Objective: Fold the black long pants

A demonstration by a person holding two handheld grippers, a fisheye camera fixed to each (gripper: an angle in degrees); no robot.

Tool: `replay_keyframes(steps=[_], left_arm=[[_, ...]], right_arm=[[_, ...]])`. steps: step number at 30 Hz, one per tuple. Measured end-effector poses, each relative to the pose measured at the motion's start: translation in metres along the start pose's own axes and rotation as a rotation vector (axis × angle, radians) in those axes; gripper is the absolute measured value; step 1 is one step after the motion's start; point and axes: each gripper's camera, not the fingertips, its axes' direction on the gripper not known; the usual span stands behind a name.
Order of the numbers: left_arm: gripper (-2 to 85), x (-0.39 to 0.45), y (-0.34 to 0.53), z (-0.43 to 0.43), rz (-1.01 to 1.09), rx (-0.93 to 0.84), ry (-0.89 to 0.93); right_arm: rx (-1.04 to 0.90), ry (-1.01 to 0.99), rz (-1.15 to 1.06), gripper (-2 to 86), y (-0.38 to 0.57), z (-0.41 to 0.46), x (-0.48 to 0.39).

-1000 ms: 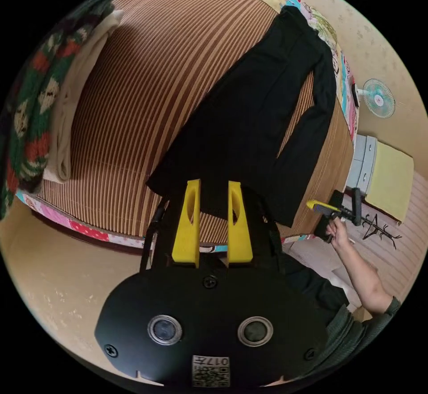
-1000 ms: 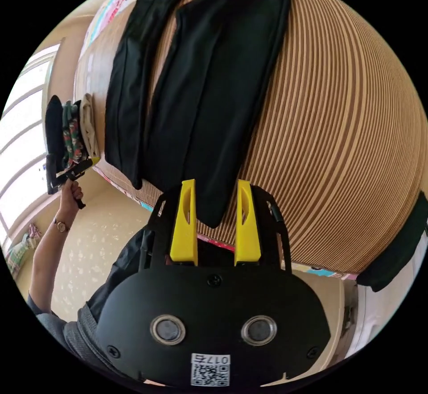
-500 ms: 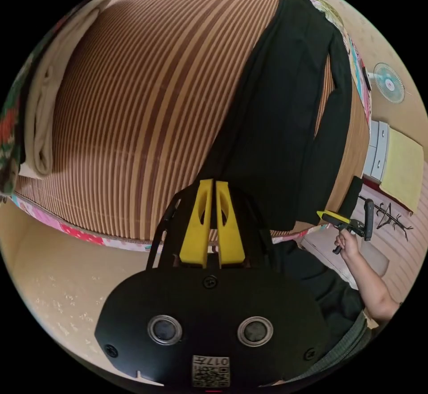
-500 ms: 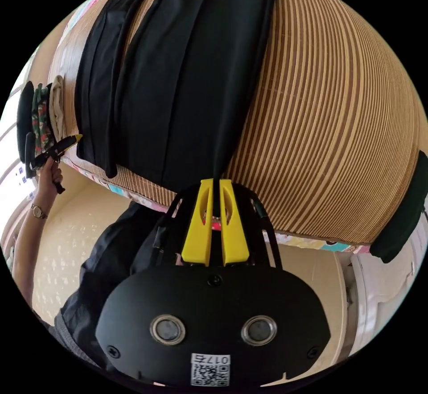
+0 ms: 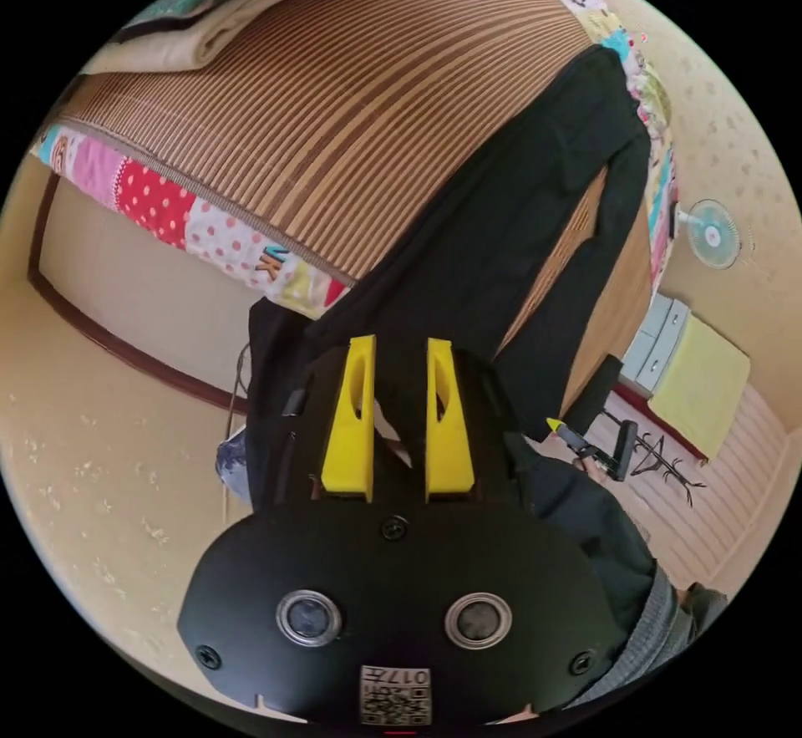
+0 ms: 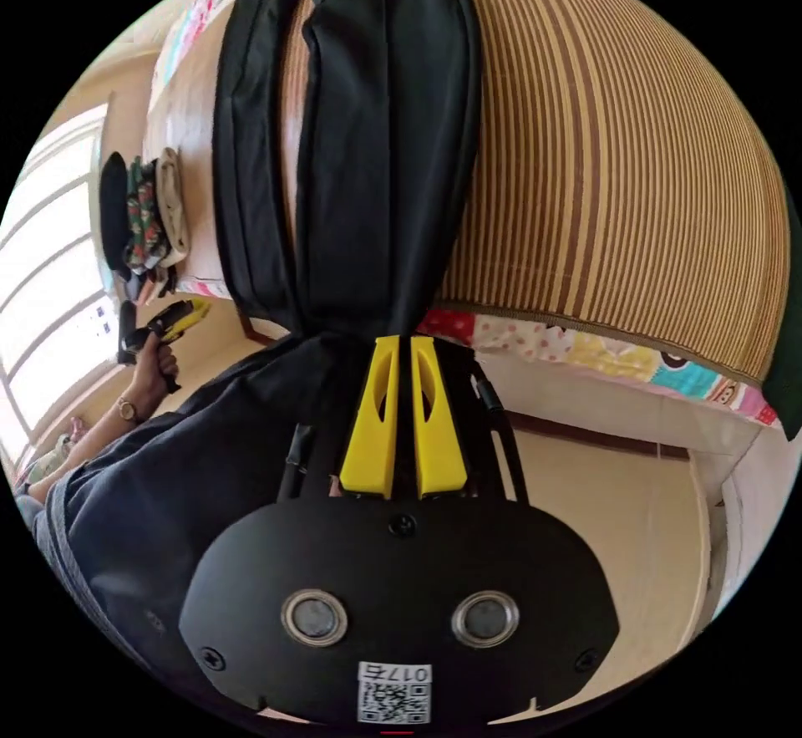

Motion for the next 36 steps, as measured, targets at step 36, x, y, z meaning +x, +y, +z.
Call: replay_keyframes(steps=[36], left_arm=[[2.9,0.154,0.002,0.024,0.368,-0.330,-0.029]], right_arm=[[0.122,-0.431,0.210,10.3,-0.152,-0.238,0.307]])
